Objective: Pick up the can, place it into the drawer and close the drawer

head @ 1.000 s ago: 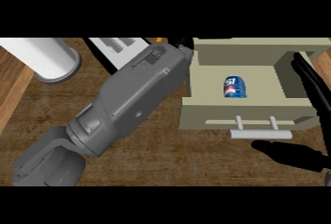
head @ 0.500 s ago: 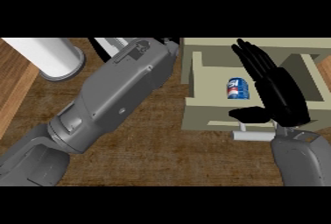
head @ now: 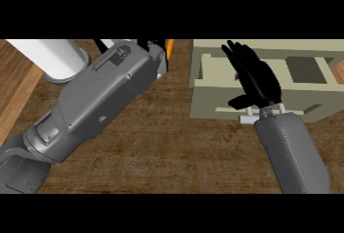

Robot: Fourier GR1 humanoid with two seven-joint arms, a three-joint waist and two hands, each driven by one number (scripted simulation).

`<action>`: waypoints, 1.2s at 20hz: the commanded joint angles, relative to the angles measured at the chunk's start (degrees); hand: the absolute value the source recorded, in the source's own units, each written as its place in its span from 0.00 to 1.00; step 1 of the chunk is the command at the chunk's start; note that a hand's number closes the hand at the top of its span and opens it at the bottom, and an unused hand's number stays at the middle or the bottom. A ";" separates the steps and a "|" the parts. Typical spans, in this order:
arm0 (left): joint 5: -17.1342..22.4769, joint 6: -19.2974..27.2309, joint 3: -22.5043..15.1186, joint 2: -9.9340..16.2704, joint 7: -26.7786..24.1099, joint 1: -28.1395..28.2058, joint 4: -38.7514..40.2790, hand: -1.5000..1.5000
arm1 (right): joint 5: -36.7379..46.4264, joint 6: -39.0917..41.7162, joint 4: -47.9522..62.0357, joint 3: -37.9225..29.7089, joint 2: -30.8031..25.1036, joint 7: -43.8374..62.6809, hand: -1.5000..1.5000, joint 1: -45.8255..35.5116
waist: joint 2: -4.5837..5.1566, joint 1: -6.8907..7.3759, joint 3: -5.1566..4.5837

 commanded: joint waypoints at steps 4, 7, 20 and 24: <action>-2.66 1.11 0.28 4.17 3.63 3.19 -6.47 0.00 | 5.38 -10.24 19.34 -1.71 0.25 -1.08 0.00 -8.16 | 0.14 -0.31 0.02; -2.10 -1.63 0.95 7.86 5.50 4.80 -8.57 0.00 | 7.23 -18.83 26.06 -3.23 0.30 -1.85 0.00 -7.59 | 0.43 0.52 0.05; -4.90 1.25 0.45 10.58 9.88 7.93 -17.75 0.00 | 7.35 -31.19 45.28 -9.99 -1.99 -4.12 0.00 -20.59 | 0.90 1.88 0.11; -5.29 -0.24 1.05 13.53 10.82 9.64 -19.96 0.00 | 8.56 -33.63 50.06 -11.00 -3.19 -2.89 0.00 -24.73 | 1.13 2.84 0.10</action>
